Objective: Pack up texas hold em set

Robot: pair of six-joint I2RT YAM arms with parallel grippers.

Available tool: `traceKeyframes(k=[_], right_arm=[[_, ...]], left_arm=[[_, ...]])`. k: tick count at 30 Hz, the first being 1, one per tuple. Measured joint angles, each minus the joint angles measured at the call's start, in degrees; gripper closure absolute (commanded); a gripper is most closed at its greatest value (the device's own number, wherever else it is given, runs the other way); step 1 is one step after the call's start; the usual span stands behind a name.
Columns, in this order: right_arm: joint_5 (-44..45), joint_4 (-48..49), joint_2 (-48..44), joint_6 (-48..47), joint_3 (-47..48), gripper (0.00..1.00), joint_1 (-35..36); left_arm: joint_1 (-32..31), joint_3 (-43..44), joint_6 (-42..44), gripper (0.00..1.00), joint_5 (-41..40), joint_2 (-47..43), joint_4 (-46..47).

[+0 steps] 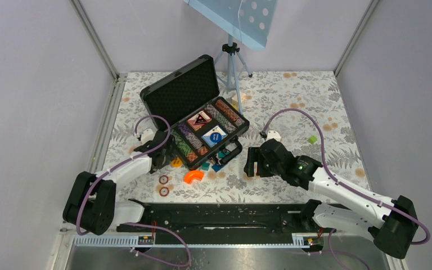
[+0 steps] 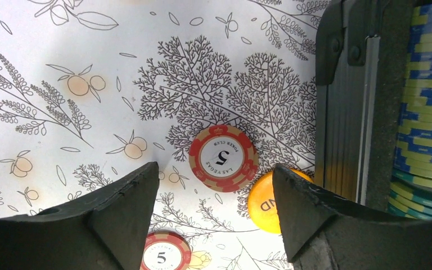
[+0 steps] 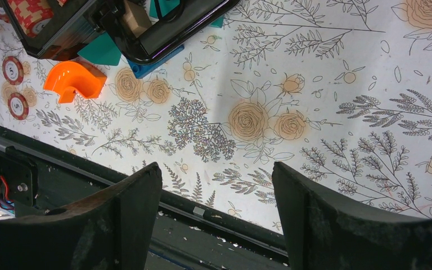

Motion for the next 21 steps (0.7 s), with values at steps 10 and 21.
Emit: traceKeyframes(k=[10,21], right_arm=[[0.0,0.0,0.0,0.0,-0.9,0.21,0.0],[0.0,0.0,-0.7,0.0,-1.1,0.21,0.0]], left_arm=[[0.3,3.3,1.4,0.31,-0.3,4.3,-0.7],[0.4,3.5,1.3,0.43,-0.2,4.8,-1.2]])
